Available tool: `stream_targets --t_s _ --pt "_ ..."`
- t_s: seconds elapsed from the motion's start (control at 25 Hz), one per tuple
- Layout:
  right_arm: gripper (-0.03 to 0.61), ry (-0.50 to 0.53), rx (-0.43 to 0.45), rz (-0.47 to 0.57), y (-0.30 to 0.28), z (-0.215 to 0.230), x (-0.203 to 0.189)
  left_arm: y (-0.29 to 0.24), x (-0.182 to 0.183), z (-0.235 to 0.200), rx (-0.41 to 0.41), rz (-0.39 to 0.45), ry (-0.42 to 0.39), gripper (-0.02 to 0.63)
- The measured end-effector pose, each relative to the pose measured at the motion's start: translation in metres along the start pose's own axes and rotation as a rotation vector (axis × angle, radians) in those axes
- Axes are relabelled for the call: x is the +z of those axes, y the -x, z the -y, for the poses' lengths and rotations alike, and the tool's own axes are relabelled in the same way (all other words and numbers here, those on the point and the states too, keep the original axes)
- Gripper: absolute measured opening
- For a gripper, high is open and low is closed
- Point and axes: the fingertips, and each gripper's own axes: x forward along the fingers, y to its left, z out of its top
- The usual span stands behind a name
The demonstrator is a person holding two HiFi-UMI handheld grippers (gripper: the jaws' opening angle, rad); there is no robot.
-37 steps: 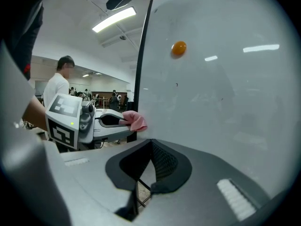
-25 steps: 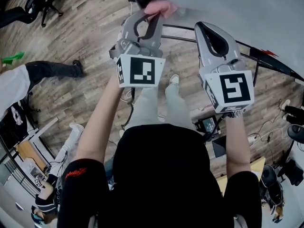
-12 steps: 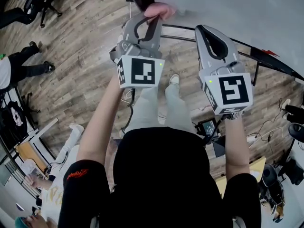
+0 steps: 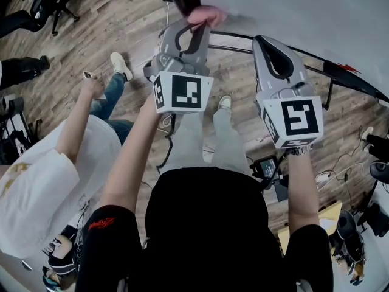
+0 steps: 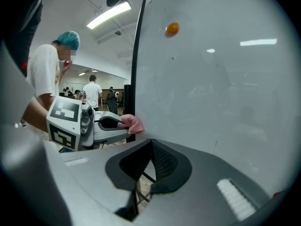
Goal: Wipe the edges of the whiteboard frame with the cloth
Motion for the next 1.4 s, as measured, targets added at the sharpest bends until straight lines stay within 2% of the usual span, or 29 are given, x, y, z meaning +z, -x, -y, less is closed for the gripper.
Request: stream_targets --t_s 0.8,0.96,1.16,1.4 --pt "0.002 -0.022 -0.011 -0.037 -0.007 0.004 -0.030 -0.009 -0.038 0.017 -0.028 -0.060 0.005 0.017" --pt "0.002 -0.028 -0.007 -0.048 -0.012 0.007 -0.040 -0.016 -0.050 0.023 -0.043 -0.080 -0.028 0.017" --pt "0.002 -0.024 -0.003 -0.056 -0.013 0.003 -0.046 -0.015 -0.057 0.028 -0.046 -0.082 -0.015 0.017" --pt "0.002 -0.028 -0.003 -0.071 -0.021 0.006 -0.056 -0.021 -0.073 0.033 -0.066 -0.101 -0.037 0.016"
